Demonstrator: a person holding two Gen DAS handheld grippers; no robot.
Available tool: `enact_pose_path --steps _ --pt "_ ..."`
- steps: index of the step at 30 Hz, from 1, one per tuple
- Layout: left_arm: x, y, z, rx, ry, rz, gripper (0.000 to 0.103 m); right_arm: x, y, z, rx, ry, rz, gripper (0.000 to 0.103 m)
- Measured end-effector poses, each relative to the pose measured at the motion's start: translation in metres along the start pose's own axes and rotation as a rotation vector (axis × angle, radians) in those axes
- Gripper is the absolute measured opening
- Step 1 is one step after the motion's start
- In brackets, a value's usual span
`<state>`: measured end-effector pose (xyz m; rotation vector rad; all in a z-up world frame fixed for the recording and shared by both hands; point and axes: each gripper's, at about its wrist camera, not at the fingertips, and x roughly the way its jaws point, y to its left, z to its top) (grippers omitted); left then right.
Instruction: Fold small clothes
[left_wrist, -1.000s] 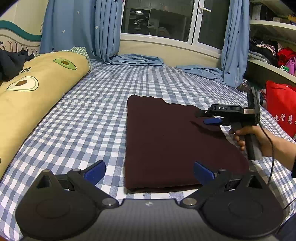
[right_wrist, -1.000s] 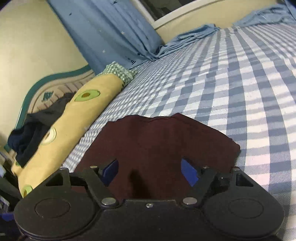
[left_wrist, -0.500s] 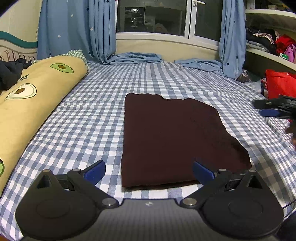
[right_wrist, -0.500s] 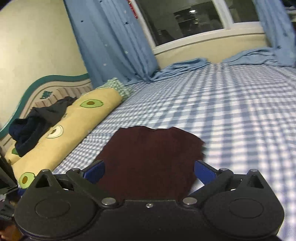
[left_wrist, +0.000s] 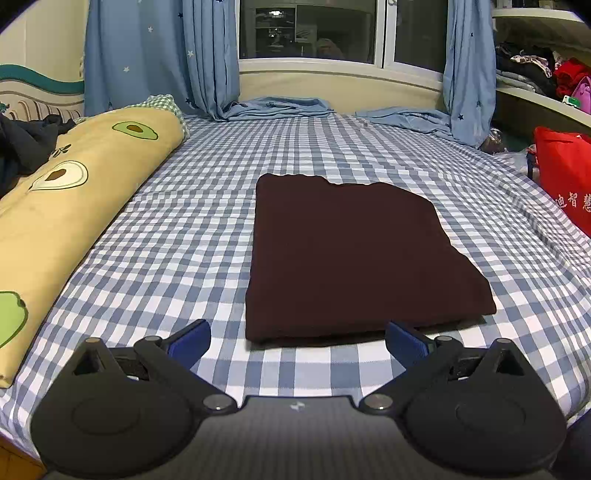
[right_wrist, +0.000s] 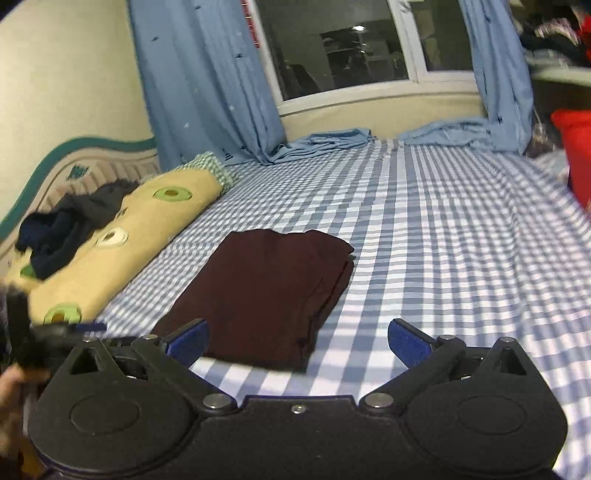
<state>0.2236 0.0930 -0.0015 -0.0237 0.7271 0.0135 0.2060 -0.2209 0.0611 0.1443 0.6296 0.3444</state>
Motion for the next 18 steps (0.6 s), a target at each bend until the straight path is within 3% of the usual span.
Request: enact_pose_path --steps 6,13,18 --pt "-0.014 -0.012 -0.007 0.037 0.0 0.01 0.102 -0.026 0.034 -0.037 -0.035 -0.071 -0.054 0.102" --pt "-0.029 -0.026 -0.017 0.07 -0.005 0.0 0.102 0.007 0.047 -0.061 0.029 -0.062 0.001 0.102" --pt "-0.041 -0.029 -0.022 0.075 -0.024 0.0 0.102 0.028 0.055 -0.061 -0.014 -0.055 -0.041 0.102"
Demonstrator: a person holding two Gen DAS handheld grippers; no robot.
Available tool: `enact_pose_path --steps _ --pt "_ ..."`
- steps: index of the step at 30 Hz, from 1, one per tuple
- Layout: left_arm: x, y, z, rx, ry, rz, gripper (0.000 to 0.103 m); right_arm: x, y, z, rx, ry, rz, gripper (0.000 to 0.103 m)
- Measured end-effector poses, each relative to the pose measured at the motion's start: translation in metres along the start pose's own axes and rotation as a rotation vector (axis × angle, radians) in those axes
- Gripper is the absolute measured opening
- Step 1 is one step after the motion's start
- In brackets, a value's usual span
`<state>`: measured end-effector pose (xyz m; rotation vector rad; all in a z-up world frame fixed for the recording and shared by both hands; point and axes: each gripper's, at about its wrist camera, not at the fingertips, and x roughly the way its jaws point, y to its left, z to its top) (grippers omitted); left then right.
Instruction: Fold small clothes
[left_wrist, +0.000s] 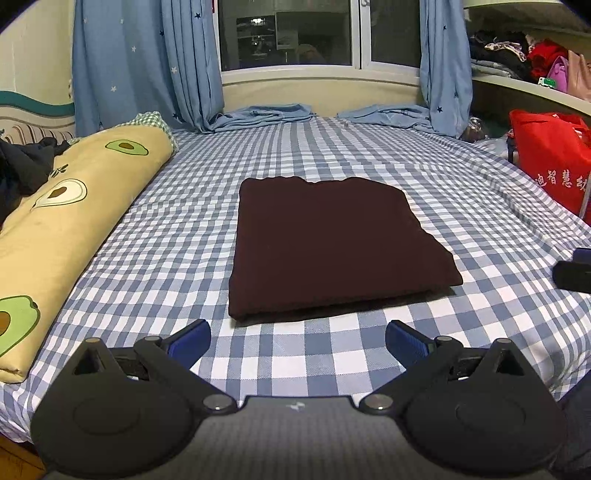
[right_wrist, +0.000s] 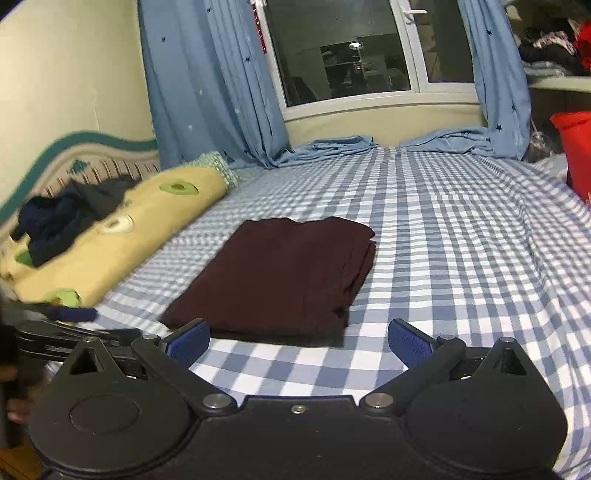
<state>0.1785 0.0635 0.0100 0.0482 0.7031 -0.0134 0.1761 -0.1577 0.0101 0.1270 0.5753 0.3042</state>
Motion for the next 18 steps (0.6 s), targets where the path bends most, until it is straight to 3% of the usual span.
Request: enact_pose_path --steps 18 --pt "0.014 0.007 -0.001 -0.02 0.024 0.0 0.102 0.032 0.007 -0.003 -0.04 0.067 0.009 0.102"
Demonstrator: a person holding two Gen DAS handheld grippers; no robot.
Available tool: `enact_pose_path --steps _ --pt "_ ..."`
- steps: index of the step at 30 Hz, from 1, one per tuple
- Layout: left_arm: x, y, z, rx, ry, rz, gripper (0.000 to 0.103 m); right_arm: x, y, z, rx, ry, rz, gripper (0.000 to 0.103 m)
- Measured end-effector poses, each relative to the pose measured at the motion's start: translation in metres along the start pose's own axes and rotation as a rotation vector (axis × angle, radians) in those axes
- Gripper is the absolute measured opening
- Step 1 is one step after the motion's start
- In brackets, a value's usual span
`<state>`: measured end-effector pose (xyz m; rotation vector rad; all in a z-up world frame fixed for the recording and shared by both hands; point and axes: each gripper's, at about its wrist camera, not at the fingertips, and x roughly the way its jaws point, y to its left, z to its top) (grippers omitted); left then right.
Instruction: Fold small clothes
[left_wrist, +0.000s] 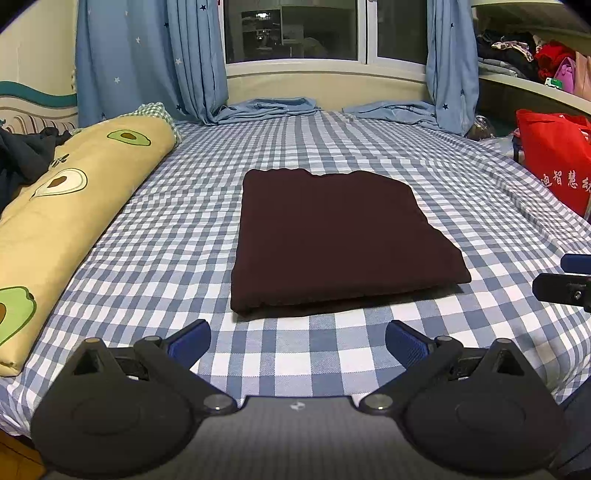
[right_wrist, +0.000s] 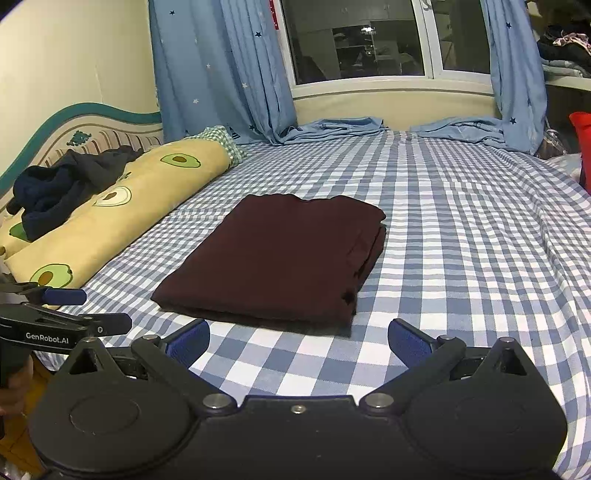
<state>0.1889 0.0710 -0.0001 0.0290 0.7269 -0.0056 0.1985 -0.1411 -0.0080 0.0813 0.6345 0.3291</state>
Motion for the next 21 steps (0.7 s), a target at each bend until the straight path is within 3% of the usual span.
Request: enact_pose_path --steps 21 --pt "0.025 0.009 0.005 -0.005 0.017 -0.045 0.102 0.026 0.007 0.004 -0.019 0.027 -0.039 0.102"
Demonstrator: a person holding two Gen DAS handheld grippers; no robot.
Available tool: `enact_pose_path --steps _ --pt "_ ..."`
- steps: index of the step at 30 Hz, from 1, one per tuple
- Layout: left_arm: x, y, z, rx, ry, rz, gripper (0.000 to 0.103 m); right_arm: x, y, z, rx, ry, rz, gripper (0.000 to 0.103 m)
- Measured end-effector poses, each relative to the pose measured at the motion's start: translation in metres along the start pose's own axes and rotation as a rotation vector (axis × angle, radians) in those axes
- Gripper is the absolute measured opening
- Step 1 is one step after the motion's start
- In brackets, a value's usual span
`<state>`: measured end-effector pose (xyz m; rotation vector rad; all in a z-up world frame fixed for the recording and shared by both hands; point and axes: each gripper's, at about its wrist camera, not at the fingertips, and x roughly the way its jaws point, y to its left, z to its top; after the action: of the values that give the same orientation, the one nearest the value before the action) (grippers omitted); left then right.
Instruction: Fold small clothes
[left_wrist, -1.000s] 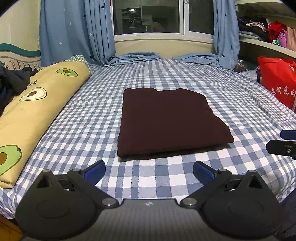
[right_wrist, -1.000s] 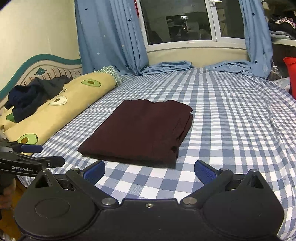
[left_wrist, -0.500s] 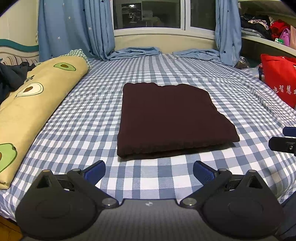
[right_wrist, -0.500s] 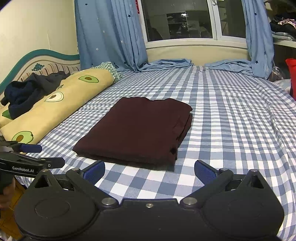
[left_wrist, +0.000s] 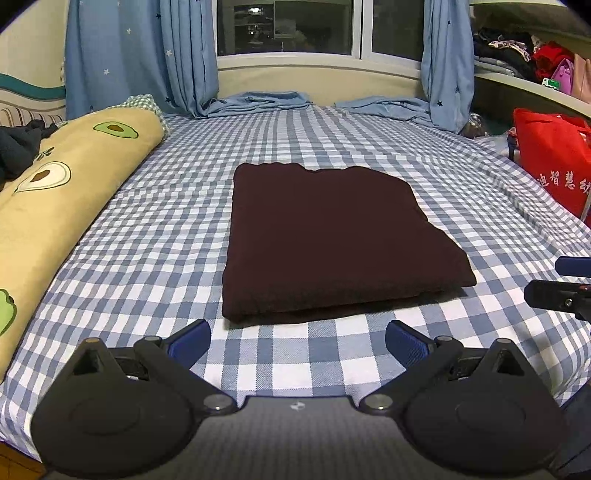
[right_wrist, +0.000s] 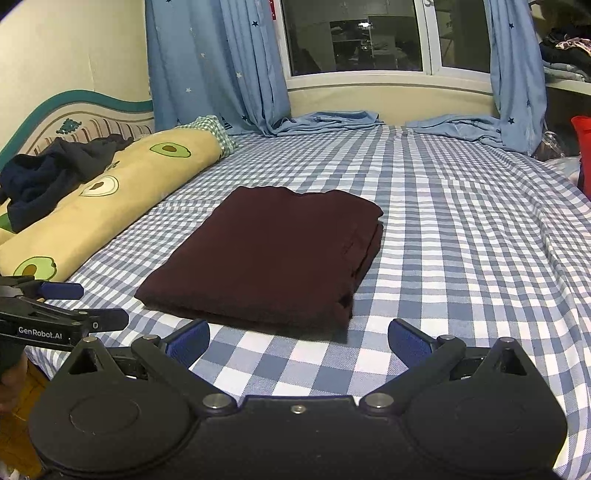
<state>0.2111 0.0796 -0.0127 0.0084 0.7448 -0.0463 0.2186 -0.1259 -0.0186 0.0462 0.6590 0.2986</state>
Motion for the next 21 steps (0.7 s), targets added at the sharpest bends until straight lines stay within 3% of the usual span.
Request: enact_pose_path --steps 21 --pt "0.007 -0.011 0.01 0.016 -0.009 0.003 0.102 0.002 -0.004 0.003 0.006 -0.013 -0.025 0.102"
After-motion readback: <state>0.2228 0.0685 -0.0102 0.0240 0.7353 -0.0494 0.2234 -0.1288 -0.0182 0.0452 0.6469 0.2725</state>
